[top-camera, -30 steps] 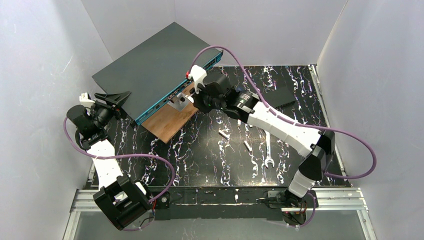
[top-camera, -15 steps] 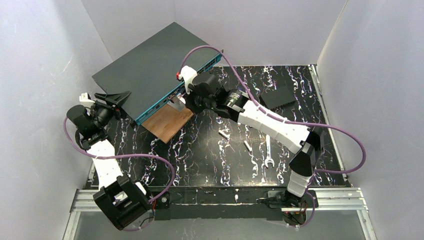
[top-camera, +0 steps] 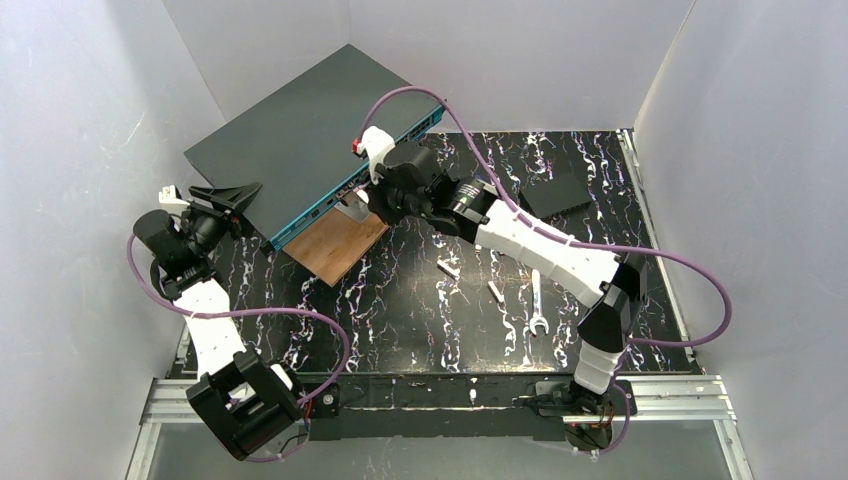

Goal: Insert the plug into the switch port
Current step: Insert the connector into the switch port.

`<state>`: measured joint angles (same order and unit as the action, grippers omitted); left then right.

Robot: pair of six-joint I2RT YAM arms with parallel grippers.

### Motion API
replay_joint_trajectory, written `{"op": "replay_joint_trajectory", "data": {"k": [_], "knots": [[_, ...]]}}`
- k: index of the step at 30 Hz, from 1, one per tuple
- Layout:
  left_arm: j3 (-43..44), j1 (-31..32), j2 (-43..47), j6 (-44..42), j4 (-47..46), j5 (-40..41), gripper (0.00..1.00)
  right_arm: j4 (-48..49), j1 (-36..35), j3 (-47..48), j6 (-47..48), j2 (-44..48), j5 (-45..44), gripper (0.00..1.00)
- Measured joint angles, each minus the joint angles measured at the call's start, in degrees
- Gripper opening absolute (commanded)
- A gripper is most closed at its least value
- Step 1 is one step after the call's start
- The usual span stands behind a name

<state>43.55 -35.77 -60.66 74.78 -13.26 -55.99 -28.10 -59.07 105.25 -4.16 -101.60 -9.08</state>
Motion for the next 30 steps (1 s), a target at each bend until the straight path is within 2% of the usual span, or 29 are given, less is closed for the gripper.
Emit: {"op": "replay_joint_trajectory", "data": {"k": [30], "knots": [[0.0, 0.0, 0.0, 0.0, 0.0, 0.0, 0.00, 1.2, -0.6, 1.9, -0.4, -2.4, -2.4, 0.01]]}}
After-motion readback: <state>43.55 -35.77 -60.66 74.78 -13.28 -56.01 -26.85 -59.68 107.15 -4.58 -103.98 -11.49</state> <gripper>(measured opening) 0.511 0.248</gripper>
